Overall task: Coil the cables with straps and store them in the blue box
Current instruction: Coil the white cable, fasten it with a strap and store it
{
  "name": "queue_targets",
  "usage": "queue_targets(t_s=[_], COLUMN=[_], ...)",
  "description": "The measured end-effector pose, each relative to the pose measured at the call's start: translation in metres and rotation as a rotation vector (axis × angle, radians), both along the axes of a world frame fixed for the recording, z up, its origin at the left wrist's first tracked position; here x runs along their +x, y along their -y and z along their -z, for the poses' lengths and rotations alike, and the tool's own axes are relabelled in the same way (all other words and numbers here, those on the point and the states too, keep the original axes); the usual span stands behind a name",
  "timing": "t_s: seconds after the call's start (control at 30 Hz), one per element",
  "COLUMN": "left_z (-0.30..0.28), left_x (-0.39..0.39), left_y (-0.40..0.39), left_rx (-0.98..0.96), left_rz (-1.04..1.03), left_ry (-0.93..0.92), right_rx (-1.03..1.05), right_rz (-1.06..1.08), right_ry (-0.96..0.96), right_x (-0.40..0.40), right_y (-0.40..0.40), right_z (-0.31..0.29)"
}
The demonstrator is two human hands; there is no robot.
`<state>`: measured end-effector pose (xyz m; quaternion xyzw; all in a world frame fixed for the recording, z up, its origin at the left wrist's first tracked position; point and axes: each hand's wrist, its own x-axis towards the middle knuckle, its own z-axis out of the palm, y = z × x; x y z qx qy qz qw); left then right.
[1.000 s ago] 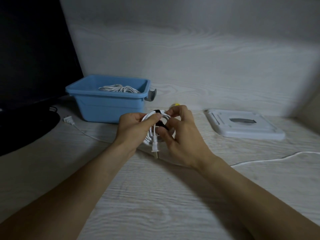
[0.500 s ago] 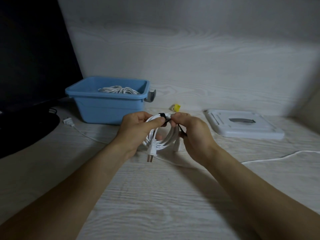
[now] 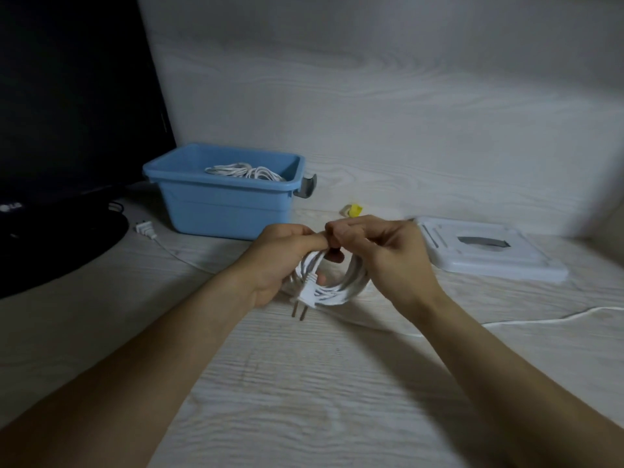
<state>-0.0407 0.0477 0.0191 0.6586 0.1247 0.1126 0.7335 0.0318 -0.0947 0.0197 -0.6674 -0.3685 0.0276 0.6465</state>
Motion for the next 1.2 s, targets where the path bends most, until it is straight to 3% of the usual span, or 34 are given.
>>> queue_targets(t_s=[0.13,0.27,0.53,0.73,0.9,1.07,1.2], left_z=[-0.002,-0.004,-0.001,0.000,0.005,0.007,0.011], left_x=[-0.003,-0.001,-0.003,0.000,0.002,0.006,0.003], left_y=[0.003,0.000,-0.005,-0.006,0.000,0.010,0.008], left_rx=[-0.001,0.116,0.204,0.120,0.209,0.237,0.457], left_rz=[0.023,-0.016,0.081,0.019,0.065,0.056,0.021], left_ry=[-0.012,-0.001,0.037,0.023,-0.012,0.035,0.131], right_rx=[0.061,0.135,0.034,-0.028,0.010,0.059,0.033], right_rz=[-0.025,-0.183,-0.252,-0.415,0.066,0.211,0.198], right_ry=[-0.216,-0.428,-0.536,-0.387,-0.086,0.056,-0.032], right_x=[0.006,0.010,0.016,0.019,0.011,0.011,0.015], right_y=[0.003,0.005,0.013,0.023,0.010,0.008,0.007], right_z=[-0.002,-0.003,-0.015,-0.017,-0.005,-0.005,-0.004])
